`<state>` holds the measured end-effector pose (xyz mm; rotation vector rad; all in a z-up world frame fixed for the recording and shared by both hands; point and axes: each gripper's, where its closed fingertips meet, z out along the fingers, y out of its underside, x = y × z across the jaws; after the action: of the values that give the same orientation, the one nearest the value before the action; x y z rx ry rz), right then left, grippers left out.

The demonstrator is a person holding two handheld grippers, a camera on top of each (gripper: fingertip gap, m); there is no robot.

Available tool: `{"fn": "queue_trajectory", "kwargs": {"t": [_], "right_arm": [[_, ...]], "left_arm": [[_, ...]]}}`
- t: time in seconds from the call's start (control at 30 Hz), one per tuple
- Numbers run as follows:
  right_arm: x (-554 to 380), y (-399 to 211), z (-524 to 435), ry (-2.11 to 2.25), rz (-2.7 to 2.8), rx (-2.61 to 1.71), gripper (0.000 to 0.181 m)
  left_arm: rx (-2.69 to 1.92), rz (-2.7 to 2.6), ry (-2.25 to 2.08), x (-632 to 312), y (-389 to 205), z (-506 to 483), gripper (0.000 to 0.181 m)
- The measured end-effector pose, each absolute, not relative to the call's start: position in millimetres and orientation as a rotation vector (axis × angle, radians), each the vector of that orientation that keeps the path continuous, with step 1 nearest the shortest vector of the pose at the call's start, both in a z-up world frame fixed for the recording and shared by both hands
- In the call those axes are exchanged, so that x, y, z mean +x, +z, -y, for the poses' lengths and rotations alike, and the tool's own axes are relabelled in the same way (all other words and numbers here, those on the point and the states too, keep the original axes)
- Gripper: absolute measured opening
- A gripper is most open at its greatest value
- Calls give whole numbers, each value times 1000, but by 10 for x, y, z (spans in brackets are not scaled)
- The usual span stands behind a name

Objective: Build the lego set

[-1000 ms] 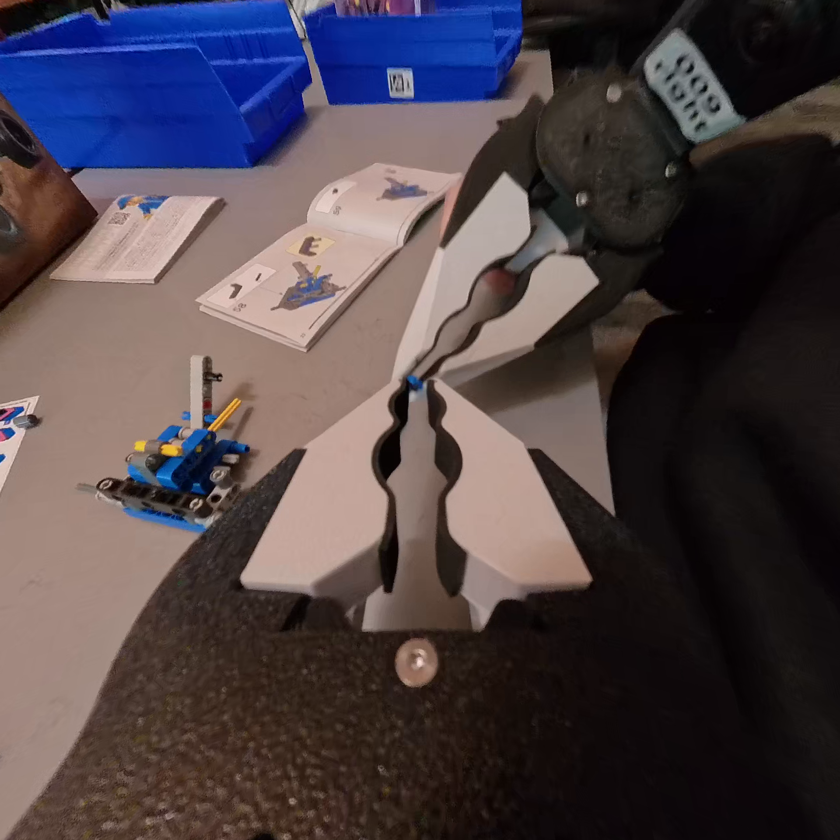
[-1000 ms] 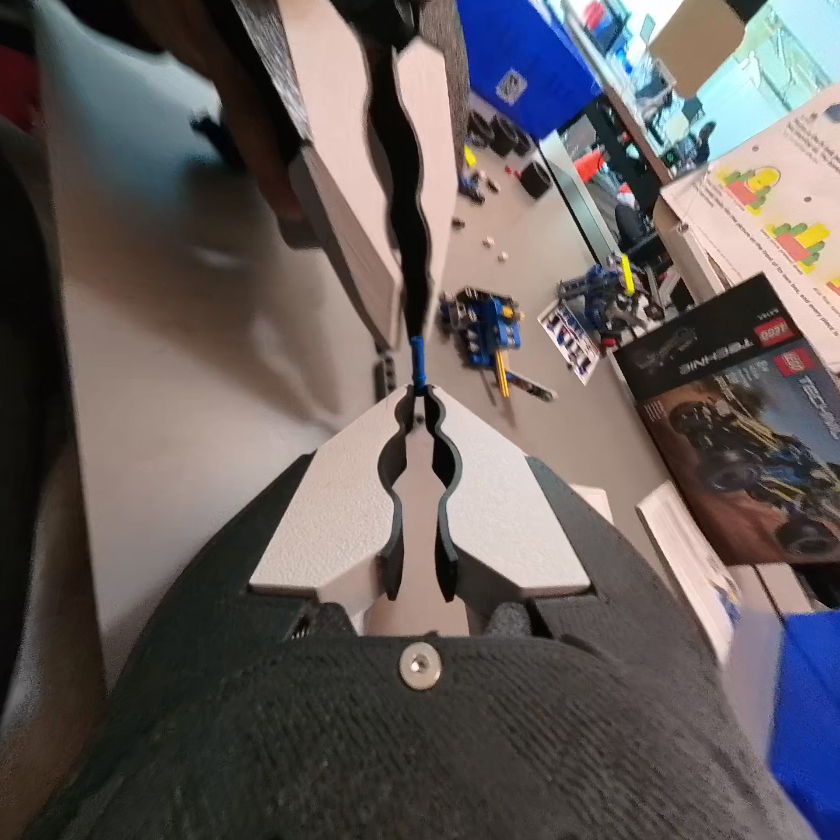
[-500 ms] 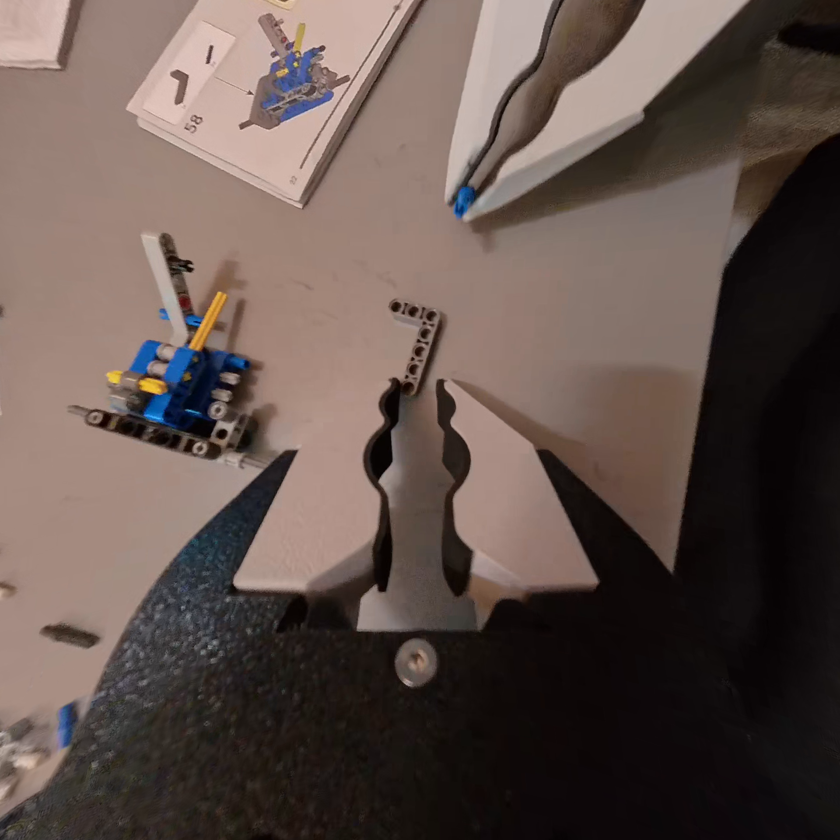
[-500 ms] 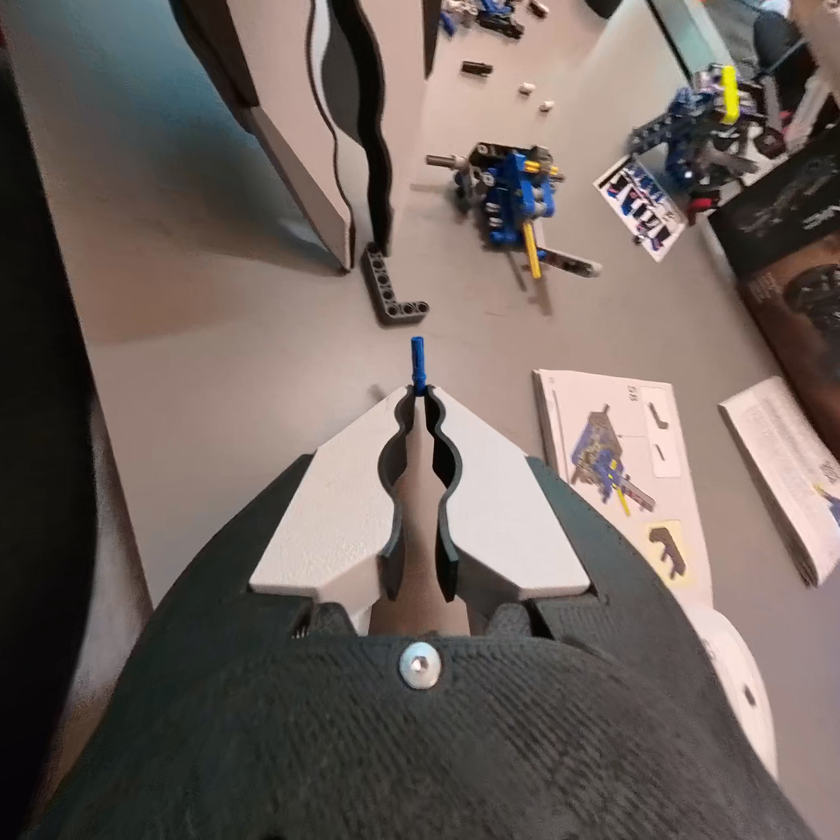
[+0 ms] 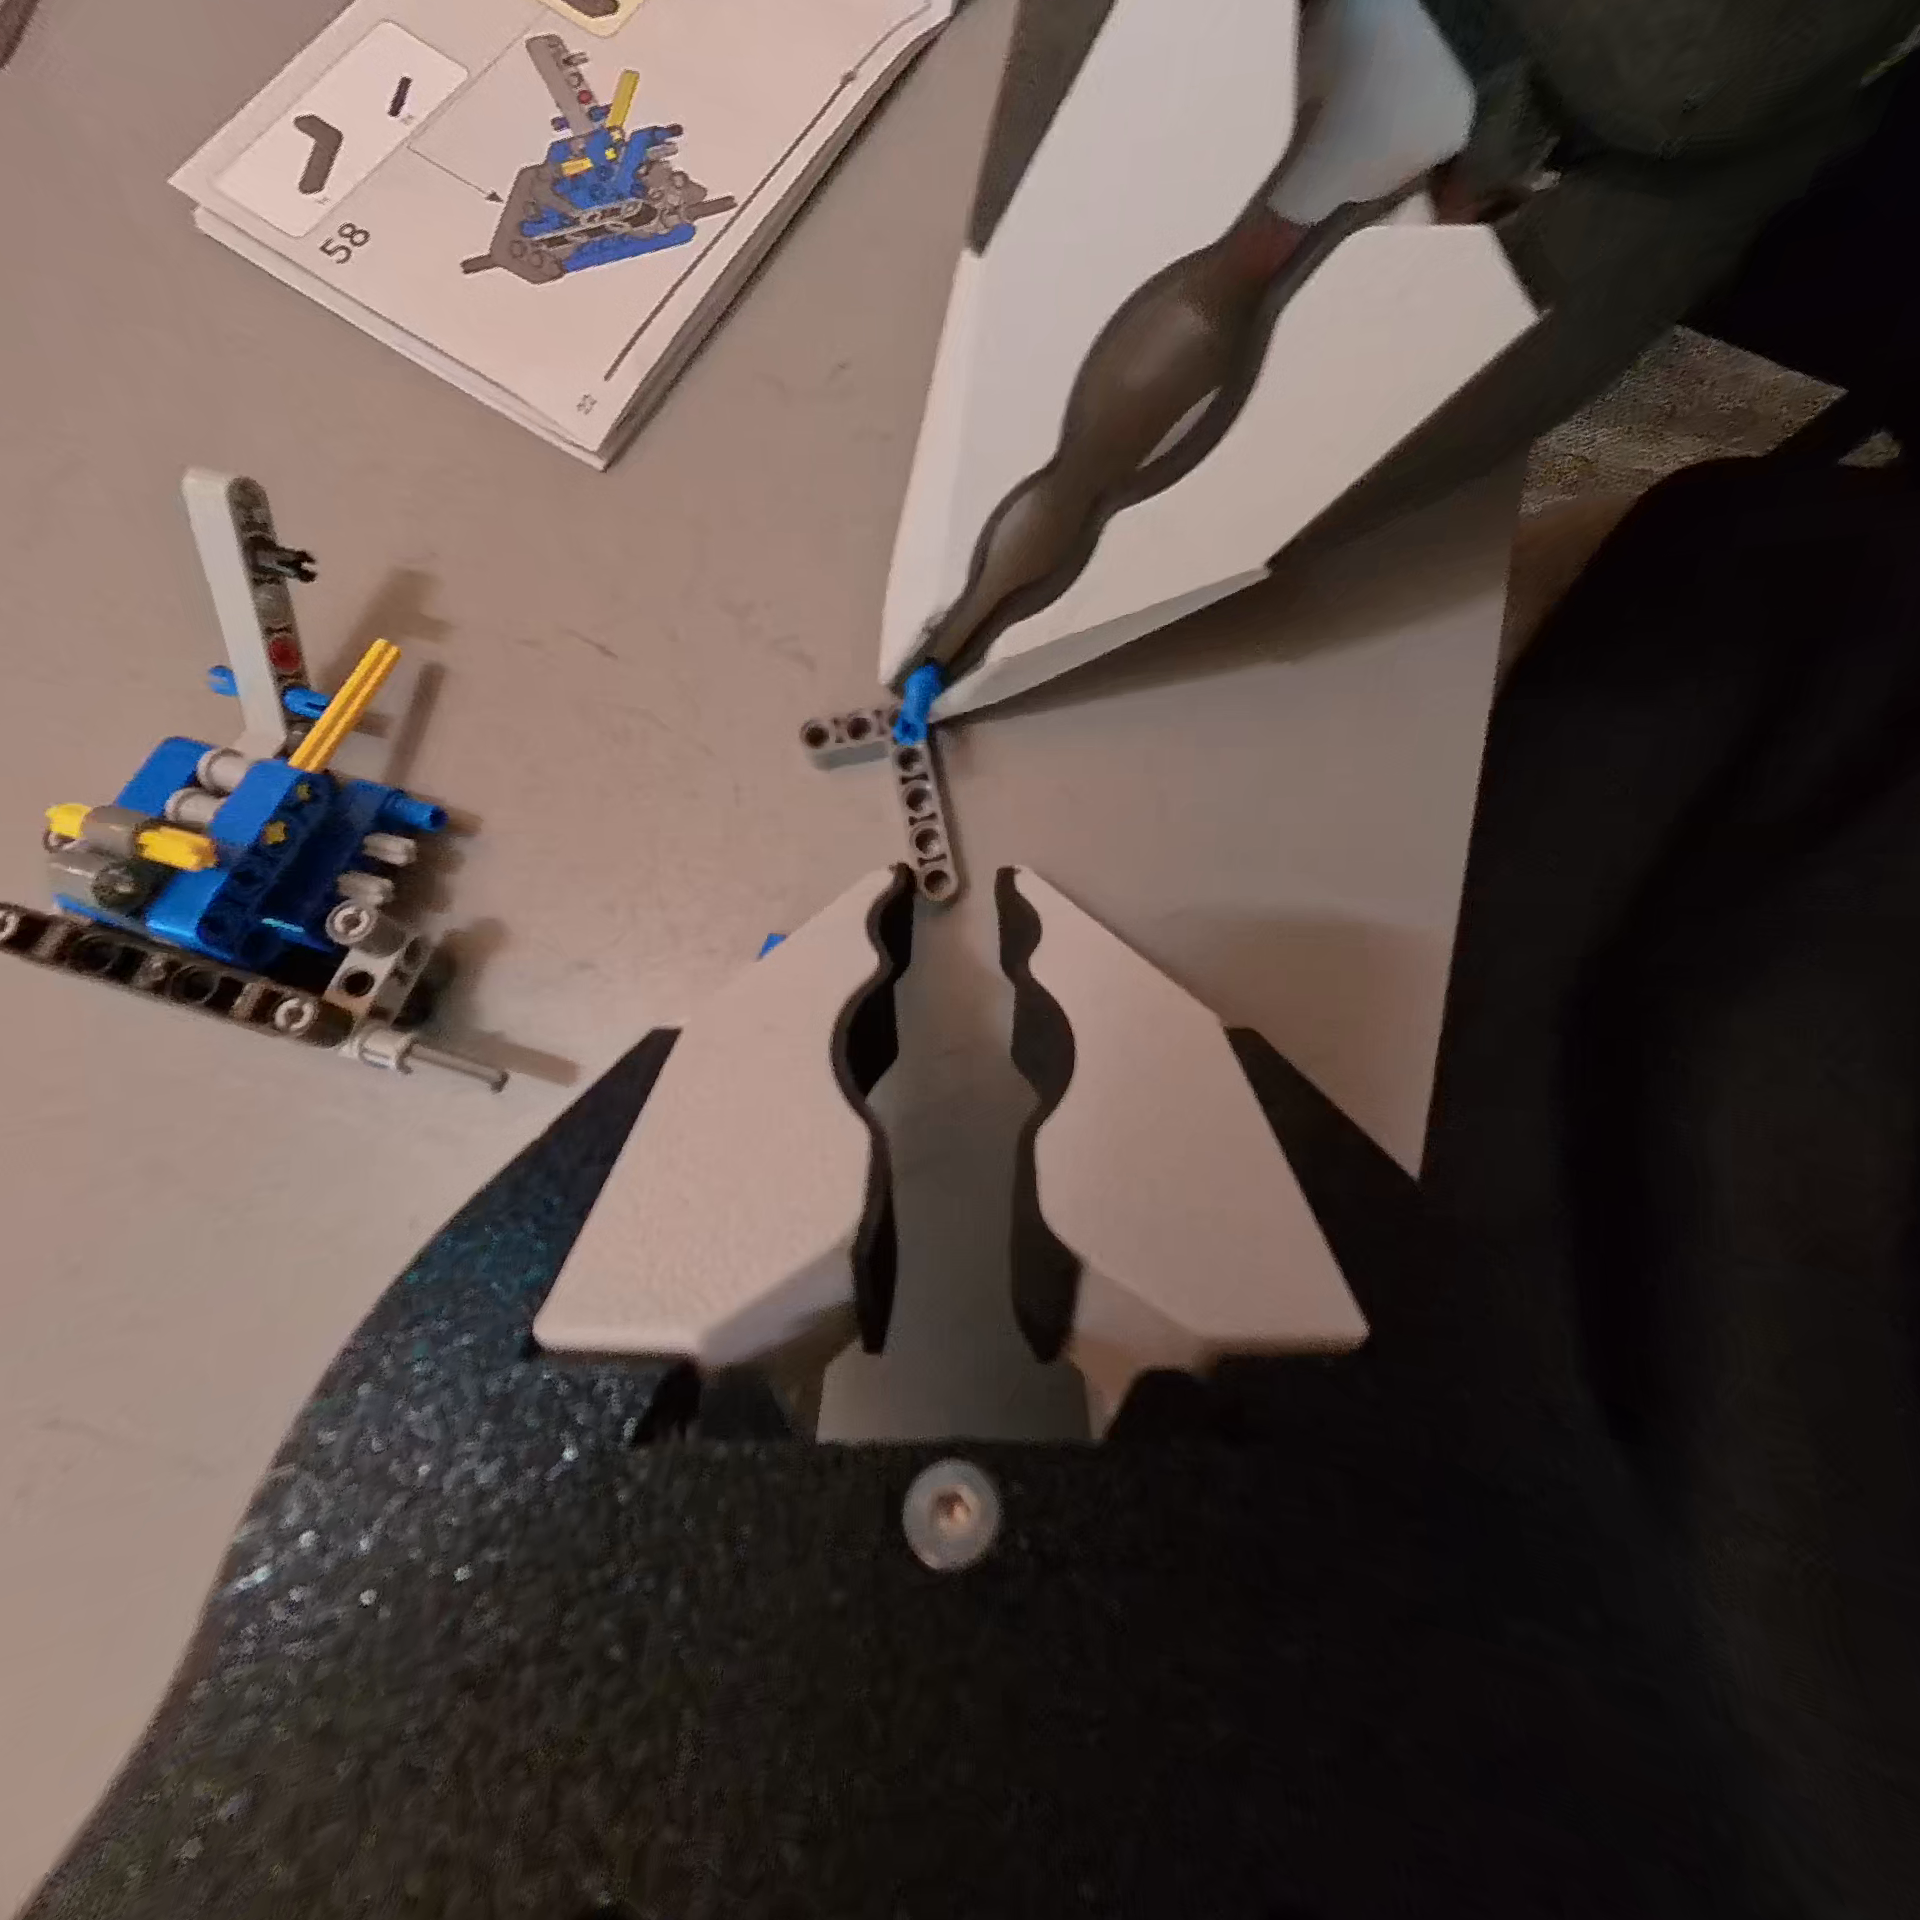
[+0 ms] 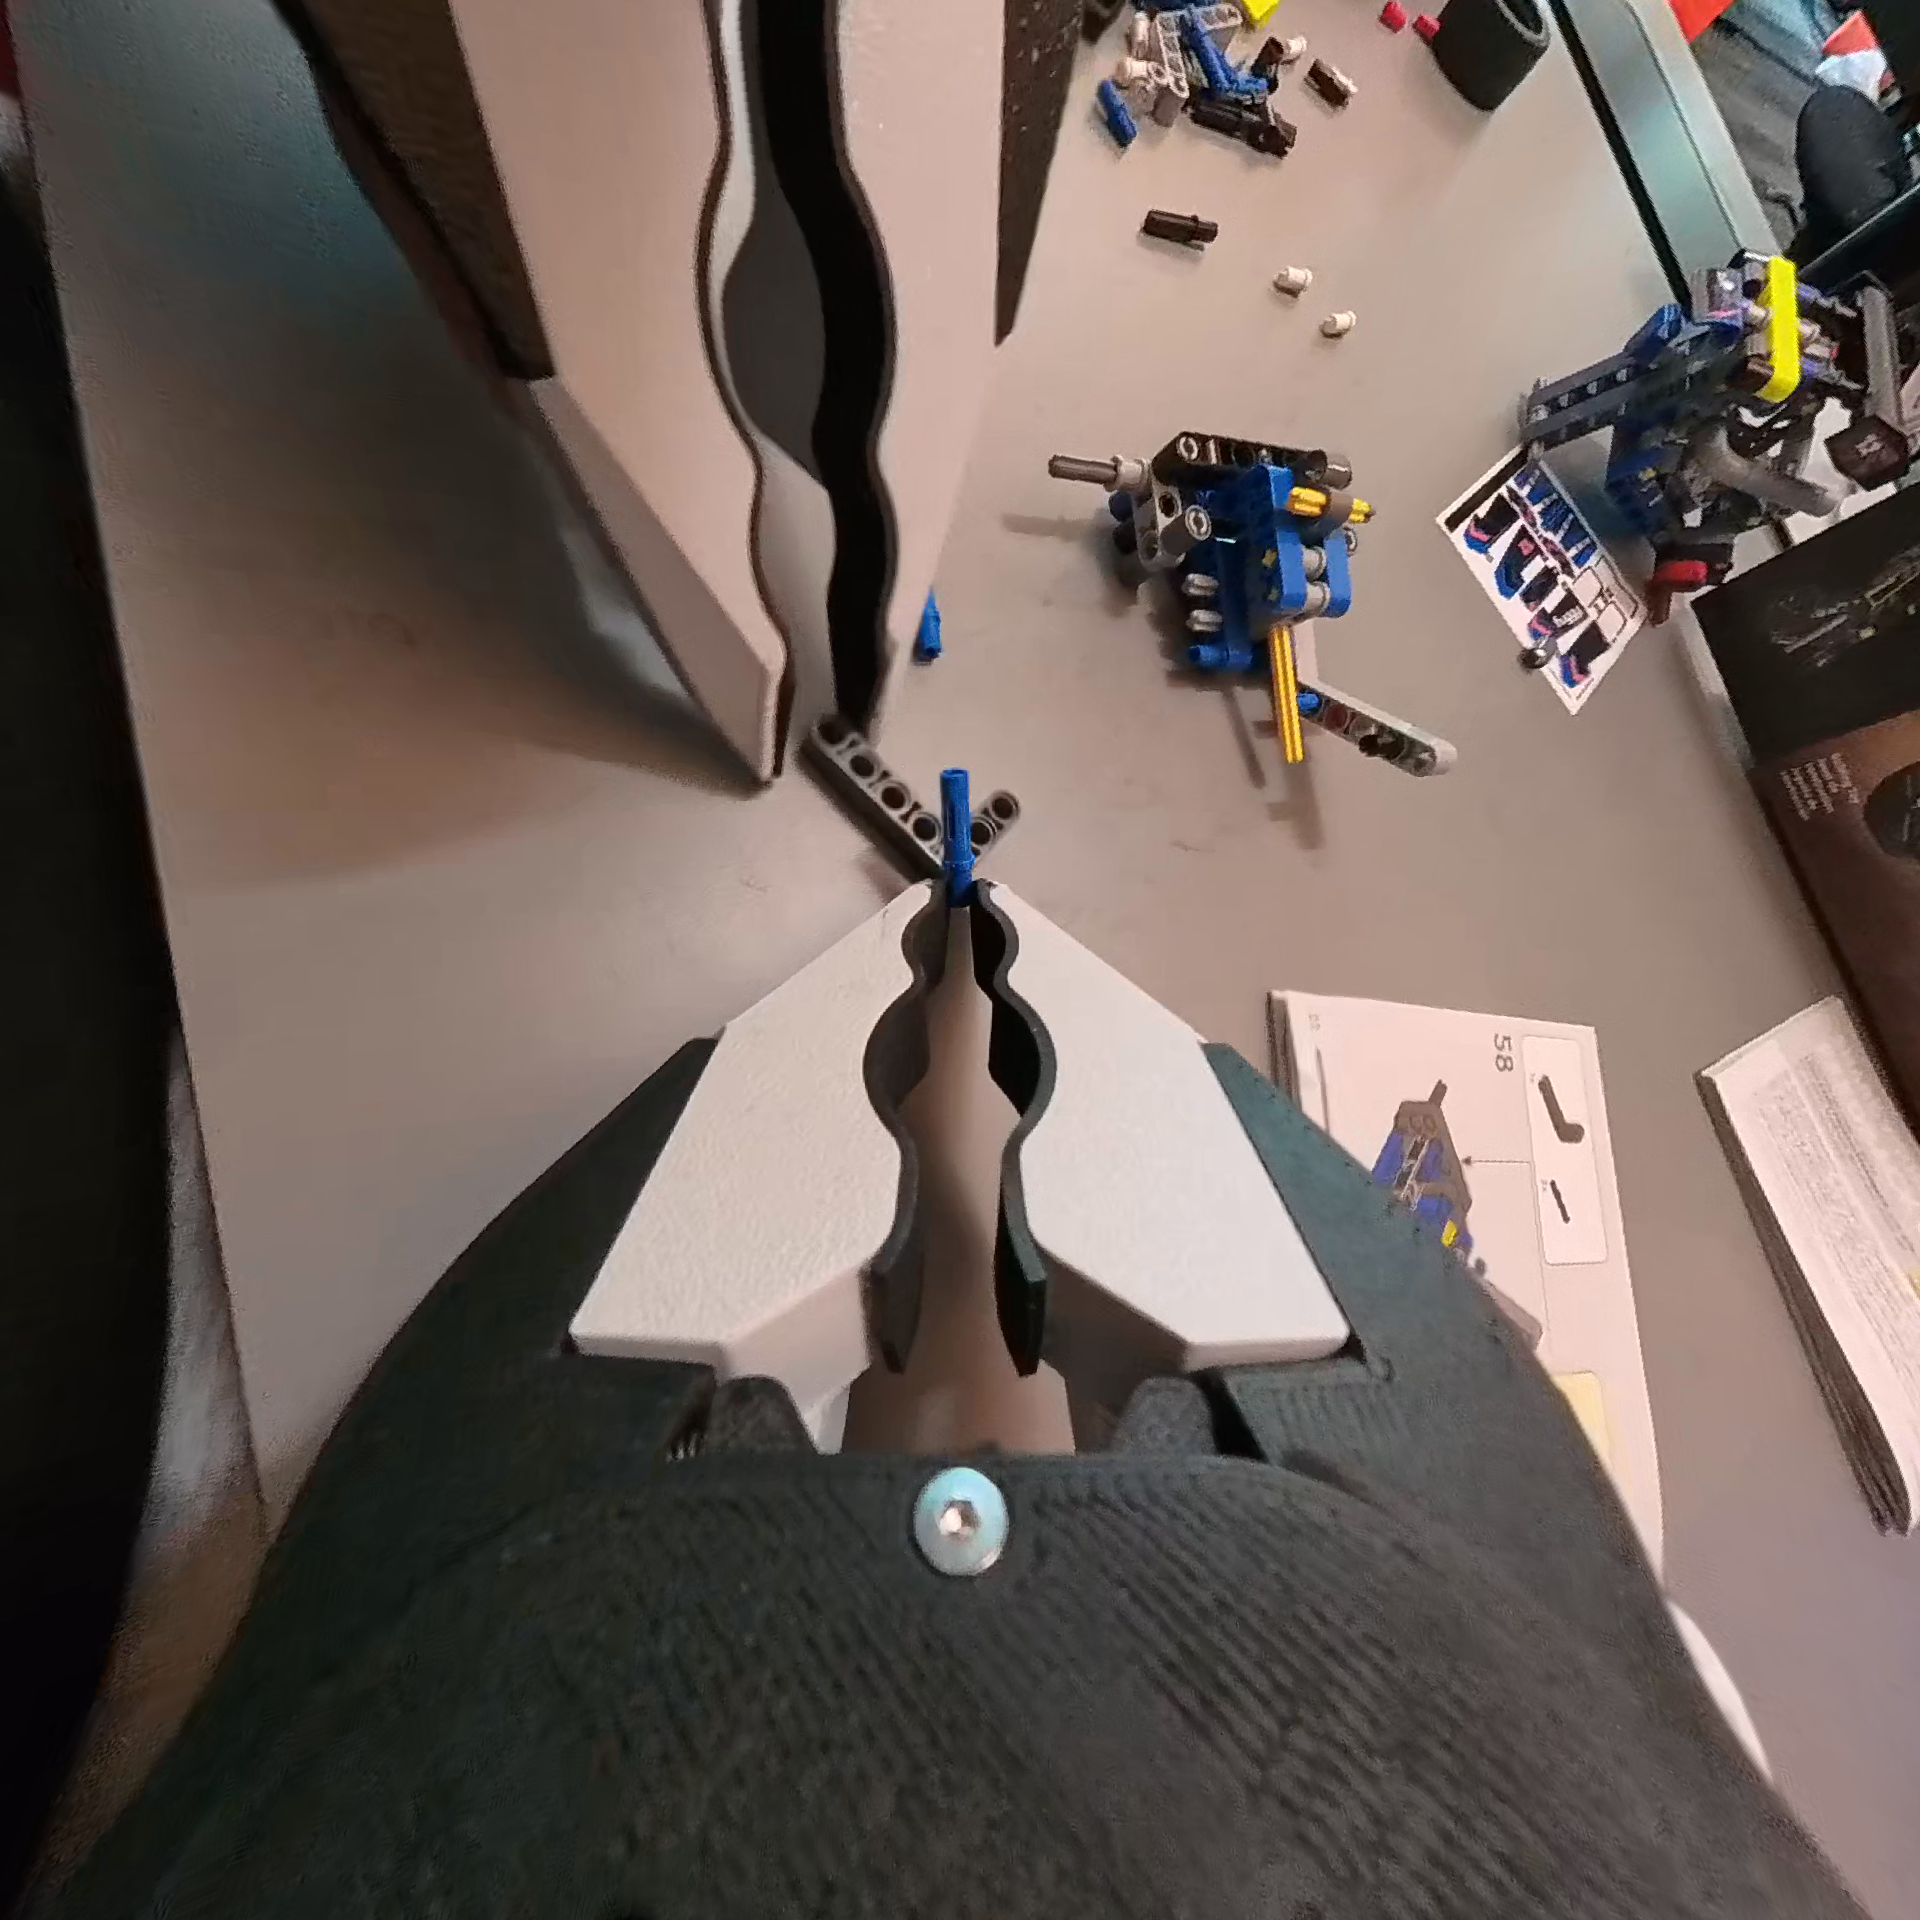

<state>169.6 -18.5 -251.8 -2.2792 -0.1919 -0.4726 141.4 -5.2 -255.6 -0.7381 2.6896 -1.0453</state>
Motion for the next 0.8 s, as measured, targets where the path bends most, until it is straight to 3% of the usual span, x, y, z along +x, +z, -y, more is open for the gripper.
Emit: {"fn": "queue_trajectory", "kwargs": {"t": [0.03,0.4,0.67,0.8], "right_arm": [[1711,-2517,165,-475,197,-2276,3],[1794,-2330,337,-474,138,-2260,3],[1709,-2235,578,-385,124,-2261,2],[1711,-2251,662,-383,120,-2274,3]], "left_arm": [[-734,-2694,-1062,1393,-2553,83,13],[-636,-2531,-1206,1561,-2311,106,15],[-108,-2671,-994,1624,-2508,166,32],[-189,-2705,-1025,1664,-2535,260,22]]}}
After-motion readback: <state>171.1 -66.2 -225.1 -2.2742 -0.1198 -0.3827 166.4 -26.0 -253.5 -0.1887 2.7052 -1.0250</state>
